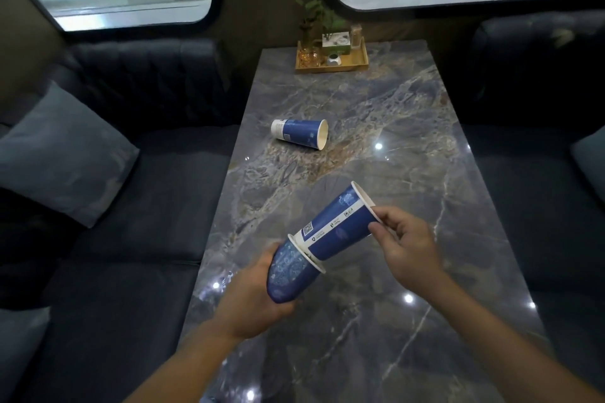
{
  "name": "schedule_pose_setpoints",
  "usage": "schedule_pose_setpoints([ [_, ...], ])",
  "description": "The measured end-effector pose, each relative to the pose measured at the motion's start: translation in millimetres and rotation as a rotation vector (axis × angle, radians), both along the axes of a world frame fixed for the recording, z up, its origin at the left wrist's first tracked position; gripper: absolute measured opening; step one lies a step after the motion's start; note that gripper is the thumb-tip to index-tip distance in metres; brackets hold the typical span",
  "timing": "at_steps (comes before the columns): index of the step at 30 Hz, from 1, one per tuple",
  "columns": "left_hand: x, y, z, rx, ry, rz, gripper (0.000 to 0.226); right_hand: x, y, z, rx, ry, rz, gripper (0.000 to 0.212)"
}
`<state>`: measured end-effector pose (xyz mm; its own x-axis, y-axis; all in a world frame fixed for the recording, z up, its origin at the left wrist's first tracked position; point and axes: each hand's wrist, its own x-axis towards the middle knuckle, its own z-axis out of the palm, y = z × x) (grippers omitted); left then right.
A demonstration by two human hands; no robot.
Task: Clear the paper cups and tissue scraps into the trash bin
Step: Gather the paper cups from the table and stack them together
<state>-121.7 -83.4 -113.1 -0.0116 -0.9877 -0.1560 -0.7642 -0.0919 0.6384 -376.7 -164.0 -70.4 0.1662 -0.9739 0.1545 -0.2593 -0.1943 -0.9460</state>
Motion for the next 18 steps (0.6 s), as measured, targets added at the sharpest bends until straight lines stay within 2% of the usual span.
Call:
schedule_pose_setpoints([
  [5,-3,2,3,-0.028,0.016,-0.018,0.091,3,4,-7,0.022,-0.011,0.027,0.034],
  [9,-7,1,5,-0.075,-0.005,-0.017,0.101,8,8,-10,0.063,-0.060,0.037,0.033],
  [13,-13,1,8,-0.129,-0.005,-0.057,0.098,14,11,-11,0.090,-0.086,0.037,0.029],
  [18,-17,2,1,-0.122,-0.077,-0.056,0.100,21,19,-13,0.136,-0.127,0.056,0.035],
])
